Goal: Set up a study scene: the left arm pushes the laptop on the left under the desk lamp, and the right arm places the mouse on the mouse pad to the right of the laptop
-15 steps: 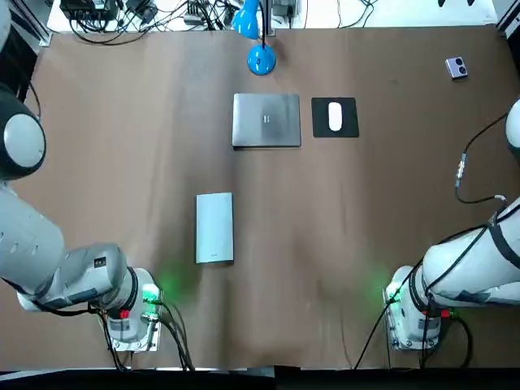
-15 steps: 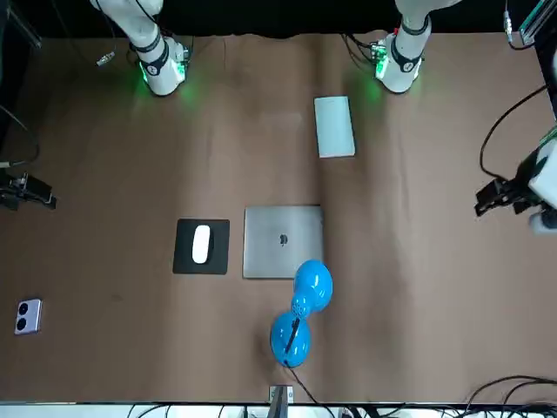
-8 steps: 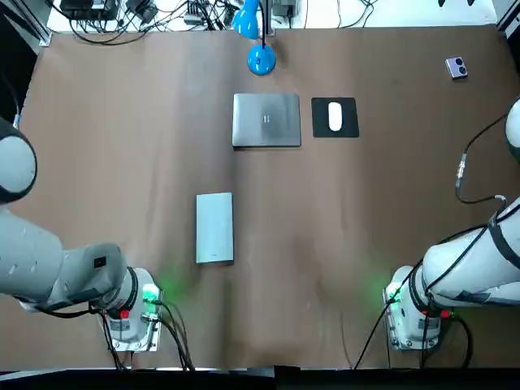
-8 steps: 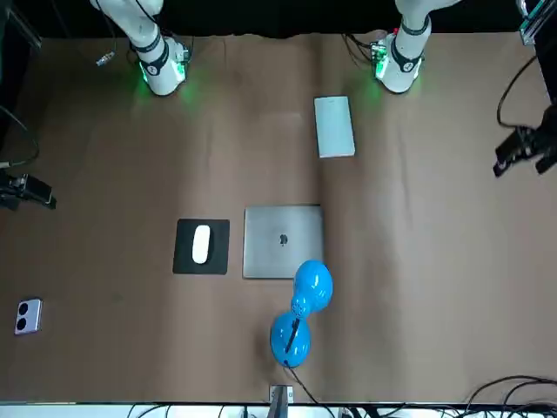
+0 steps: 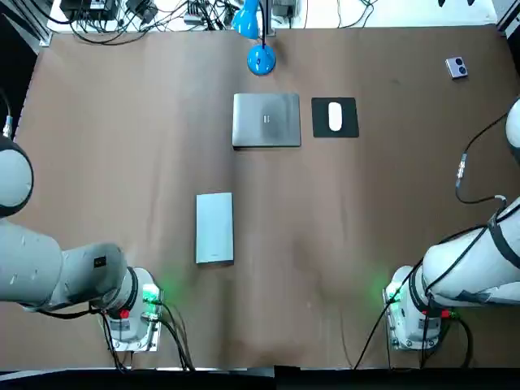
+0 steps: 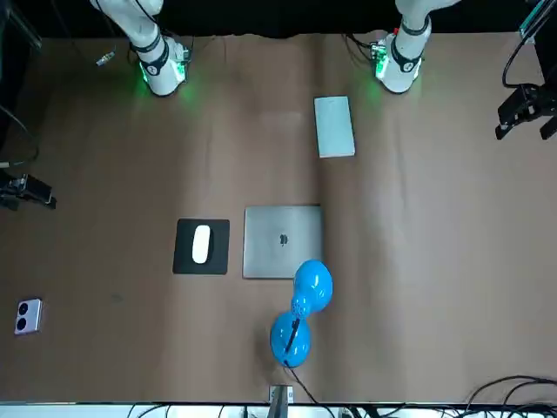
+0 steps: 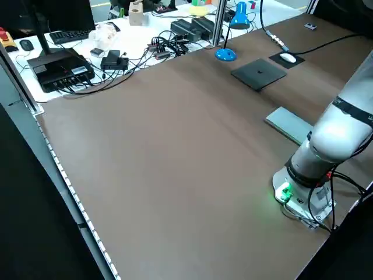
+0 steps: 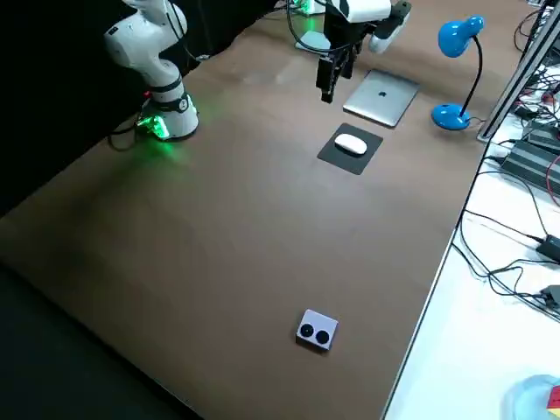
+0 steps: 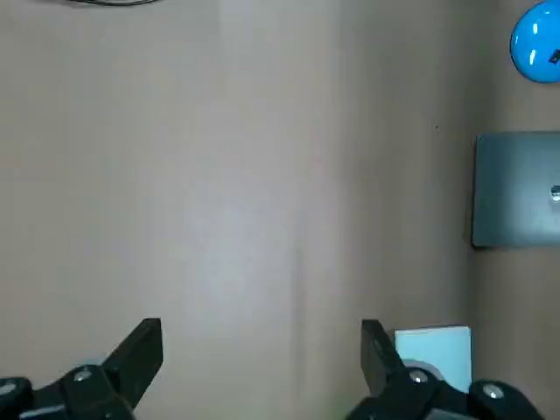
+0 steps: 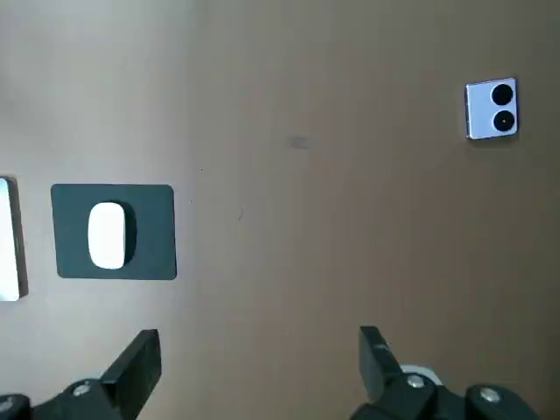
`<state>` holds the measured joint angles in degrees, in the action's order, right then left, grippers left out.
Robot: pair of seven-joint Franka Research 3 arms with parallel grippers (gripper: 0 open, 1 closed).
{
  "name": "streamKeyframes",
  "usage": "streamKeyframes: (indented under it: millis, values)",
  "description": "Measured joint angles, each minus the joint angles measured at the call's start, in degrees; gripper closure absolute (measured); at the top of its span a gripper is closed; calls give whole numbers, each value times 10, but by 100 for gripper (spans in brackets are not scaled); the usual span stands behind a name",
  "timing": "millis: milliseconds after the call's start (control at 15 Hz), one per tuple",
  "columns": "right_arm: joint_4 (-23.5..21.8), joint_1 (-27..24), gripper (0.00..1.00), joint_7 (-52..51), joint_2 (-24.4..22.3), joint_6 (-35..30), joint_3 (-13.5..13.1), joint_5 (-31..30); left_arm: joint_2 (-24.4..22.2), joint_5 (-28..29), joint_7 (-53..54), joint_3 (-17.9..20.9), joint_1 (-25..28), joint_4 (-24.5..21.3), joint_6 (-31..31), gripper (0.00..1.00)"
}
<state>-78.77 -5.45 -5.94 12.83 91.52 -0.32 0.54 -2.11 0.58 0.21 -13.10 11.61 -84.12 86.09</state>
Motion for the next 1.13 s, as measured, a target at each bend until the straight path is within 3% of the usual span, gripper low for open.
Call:
streamKeyframes:
  millis: [1133]
  values:
    - [0, 0, 0, 0, 0, 0, 0, 0, 1, -1, -24, -1, 0, -16, 21, 0]
